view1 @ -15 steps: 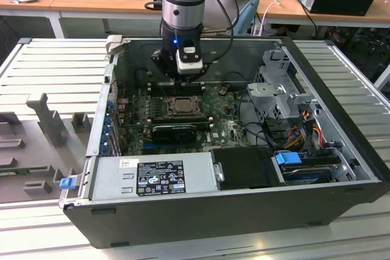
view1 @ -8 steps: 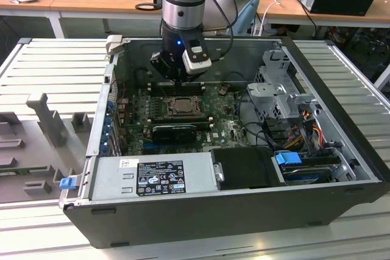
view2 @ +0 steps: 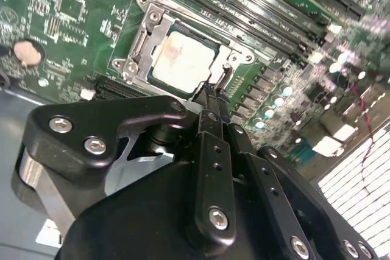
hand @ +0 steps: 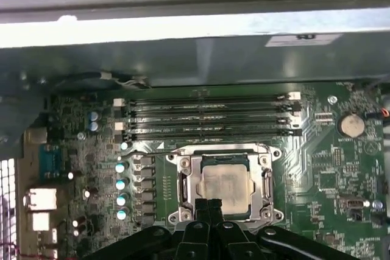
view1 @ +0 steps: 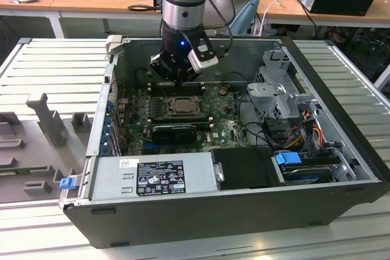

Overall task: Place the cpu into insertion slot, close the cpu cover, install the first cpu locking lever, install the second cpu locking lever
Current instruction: 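Install the first cpu locking lever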

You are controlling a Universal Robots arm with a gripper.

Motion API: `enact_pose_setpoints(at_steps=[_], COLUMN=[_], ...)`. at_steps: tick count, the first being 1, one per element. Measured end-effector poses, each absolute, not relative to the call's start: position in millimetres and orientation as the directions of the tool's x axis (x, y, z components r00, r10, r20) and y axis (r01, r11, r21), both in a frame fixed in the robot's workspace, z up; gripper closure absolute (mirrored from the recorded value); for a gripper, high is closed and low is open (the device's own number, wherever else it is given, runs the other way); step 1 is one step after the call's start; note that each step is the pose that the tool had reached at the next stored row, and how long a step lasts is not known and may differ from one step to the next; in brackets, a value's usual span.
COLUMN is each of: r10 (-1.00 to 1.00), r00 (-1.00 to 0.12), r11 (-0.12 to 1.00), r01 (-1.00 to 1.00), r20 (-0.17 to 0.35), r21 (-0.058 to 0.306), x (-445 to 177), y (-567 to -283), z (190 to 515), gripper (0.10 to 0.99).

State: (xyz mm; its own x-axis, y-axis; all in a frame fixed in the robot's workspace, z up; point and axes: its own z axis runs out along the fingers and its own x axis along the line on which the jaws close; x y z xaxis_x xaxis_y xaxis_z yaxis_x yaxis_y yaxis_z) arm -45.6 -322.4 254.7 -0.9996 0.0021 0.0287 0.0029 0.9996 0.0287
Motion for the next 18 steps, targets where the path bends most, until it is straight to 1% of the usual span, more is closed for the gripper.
enact_pose_setpoints(at_steps=[9, 14, 18], r10=[-0.199, -0.194, -0.123], r00=[-0.98, -0.981, -0.992], r11=[0.98, 0.981, 0.992], r01=[-0.198, -0.194, -0.123], r20=[0.027, 0.013, 0.013], r21=[0.029, 0.032, 0.032], x=[-46, -58, -58], y=[-322, -322, -322], z=[254, 254, 253], gripper=[0.98, 0.98, 0.98])
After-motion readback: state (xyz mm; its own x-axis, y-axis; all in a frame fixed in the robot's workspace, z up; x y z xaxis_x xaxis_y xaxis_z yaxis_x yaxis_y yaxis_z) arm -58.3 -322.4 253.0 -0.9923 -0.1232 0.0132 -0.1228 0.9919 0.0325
